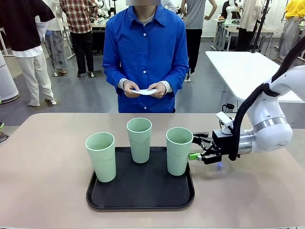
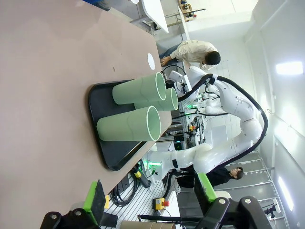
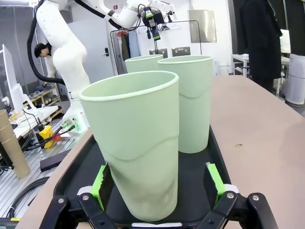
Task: Place coasters on the table and set cups on them.
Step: Pick up one Reusable plastic cup and place it on a coaster set by the human.
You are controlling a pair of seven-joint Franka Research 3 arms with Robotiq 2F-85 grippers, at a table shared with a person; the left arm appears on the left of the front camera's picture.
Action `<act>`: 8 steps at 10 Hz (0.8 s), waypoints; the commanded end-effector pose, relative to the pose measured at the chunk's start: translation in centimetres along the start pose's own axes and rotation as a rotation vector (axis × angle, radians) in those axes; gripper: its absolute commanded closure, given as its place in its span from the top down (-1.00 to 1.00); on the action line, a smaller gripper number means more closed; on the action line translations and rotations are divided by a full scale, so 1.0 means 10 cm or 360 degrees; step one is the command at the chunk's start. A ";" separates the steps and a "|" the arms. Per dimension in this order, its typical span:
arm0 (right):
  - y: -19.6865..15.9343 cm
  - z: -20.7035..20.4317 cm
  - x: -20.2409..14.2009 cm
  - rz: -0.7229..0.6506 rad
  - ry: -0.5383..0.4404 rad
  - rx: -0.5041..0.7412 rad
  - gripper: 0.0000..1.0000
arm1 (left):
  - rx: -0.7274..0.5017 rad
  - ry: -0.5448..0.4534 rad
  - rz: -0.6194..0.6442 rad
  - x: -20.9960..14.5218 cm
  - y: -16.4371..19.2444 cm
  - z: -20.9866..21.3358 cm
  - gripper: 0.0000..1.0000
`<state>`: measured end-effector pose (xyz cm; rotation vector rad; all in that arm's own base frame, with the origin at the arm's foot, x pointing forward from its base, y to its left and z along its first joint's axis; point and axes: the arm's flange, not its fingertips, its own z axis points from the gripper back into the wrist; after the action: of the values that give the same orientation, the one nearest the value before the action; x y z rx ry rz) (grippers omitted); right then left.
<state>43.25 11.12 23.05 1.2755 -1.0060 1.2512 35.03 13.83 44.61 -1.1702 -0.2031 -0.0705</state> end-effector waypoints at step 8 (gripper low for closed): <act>0.03 -0.13 -0.22 0.0017 0.0060 0.0118 1.00 | -0.0014 -0.0005 -0.0010 -0.01 -0.01 0.01 1.00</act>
<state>42.24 11.73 21.54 1.3137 -0.9409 1.2946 35.03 13.83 44.61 -1.1702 -0.2031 -0.0705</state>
